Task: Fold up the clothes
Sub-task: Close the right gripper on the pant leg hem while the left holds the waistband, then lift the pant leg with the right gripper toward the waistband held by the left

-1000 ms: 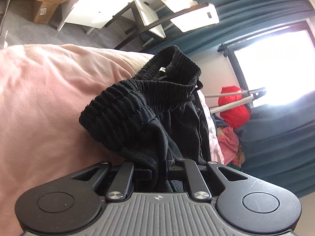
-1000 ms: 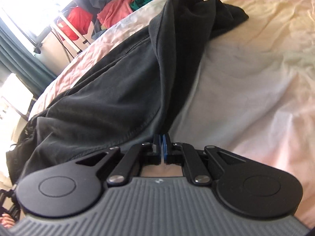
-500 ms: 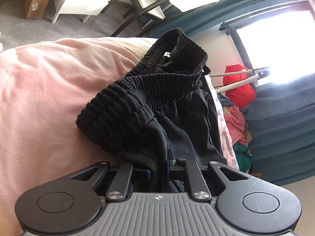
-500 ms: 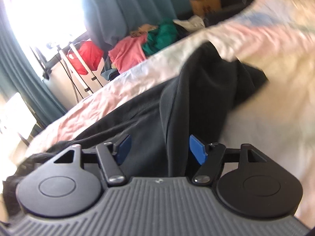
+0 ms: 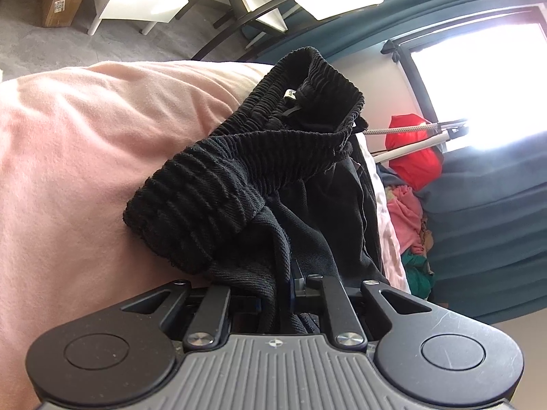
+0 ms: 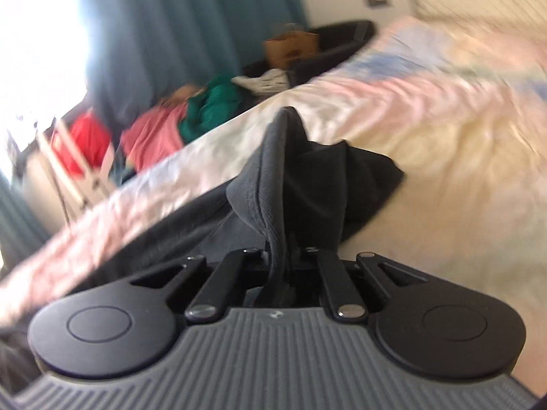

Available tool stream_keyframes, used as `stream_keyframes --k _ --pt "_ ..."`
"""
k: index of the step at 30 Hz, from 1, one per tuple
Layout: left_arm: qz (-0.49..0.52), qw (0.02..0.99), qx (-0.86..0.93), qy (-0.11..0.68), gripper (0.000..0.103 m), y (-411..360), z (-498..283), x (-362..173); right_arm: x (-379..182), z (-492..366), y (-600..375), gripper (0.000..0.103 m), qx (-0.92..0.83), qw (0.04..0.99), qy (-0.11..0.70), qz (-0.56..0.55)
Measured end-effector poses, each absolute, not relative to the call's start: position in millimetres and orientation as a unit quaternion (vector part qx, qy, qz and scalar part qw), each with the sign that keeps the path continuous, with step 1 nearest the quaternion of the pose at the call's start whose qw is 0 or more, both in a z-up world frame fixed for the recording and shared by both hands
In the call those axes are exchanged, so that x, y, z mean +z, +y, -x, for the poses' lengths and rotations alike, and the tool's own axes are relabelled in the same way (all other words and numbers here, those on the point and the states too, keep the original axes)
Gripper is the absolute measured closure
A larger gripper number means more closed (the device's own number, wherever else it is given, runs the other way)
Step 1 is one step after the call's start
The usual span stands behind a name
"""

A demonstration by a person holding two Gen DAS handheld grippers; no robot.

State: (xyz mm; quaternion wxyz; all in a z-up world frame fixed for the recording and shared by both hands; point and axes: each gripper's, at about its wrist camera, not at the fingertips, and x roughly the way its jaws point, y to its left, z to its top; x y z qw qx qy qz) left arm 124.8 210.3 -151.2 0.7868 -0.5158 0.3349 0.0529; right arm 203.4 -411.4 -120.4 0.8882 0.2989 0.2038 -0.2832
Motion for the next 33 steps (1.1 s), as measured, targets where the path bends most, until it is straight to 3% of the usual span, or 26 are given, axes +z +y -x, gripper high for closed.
stream_keyframes --k 5,11,18,20,21,22,33 --pt "0.522 0.783 0.051 0.334 0.09 214 -122 -152 -156 -130 -441 0.096 -0.317 0.747 0.197 -0.551" --pt "0.533 0.775 0.049 0.335 0.09 219 -117 -153 -172 -80 -453 0.094 -0.333 0.671 0.204 -0.631" --pt "0.521 0.78 0.053 0.342 0.089 218 -116 -152 -131 -79 -457 0.091 -0.354 0.74 0.176 -0.544" --pt "0.522 0.779 0.055 0.342 0.089 217 -116 -152 -130 -93 -476 0.08 -0.327 0.751 0.167 -0.549" --pt "0.522 0.779 0.056 0.342 0.089 217 -116 -152 -133 -103 -487 0.064 -0.309 0.757 0.163 -0.553" --pt "0.522 0.779 0.056 0.343 0.088 216 -117 -152 -135 -113 -498 0.057 -0.291 0.761 0.159 -0.557" --pt "0.539 0.768 0.068 0.339 0.089 217 -126 -156 -176 -199 -586 0.057 -0.222 0.767 0.192 -0.57"
